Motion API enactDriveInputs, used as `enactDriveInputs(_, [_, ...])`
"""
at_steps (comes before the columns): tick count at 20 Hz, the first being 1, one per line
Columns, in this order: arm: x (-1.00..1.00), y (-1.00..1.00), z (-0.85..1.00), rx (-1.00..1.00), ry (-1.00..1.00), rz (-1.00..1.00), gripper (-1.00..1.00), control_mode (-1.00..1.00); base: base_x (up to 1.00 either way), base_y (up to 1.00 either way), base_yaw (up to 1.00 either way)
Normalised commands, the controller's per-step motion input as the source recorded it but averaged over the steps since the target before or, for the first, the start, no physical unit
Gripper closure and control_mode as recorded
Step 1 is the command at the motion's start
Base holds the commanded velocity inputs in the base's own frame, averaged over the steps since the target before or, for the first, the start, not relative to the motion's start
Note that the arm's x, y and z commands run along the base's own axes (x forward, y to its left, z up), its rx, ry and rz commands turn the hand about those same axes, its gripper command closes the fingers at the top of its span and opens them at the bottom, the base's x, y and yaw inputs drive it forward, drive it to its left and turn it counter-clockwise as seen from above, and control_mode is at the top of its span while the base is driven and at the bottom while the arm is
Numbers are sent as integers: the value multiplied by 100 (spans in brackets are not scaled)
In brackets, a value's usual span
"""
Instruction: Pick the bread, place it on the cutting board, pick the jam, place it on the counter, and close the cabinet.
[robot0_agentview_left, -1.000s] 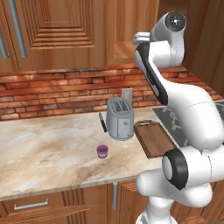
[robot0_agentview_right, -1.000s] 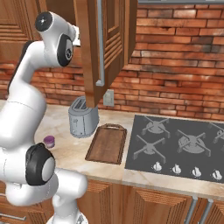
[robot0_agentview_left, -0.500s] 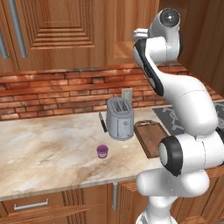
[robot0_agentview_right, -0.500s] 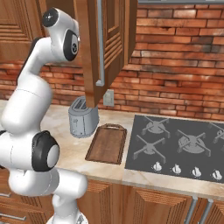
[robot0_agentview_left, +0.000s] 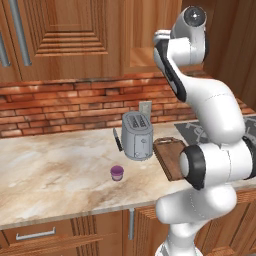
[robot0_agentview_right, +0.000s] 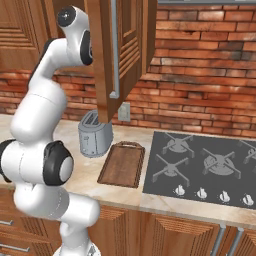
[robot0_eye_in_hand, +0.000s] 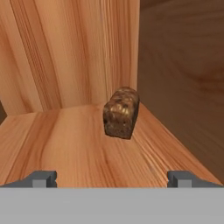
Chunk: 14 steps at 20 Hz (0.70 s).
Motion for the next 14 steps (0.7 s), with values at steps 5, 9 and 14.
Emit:
enactDriveInputs(5, [20, 0, 0, 0, 0, 0, -100, -100, 0, 0, 0])
enactDriveInputs(9, [18, 0, 0, 0, 0, 0, -100, -100, 0, 0, 0])
enactDriveInputs(14, [19, -1, 0, 0, 0, 0, -100, -100, 0, 0, 0])
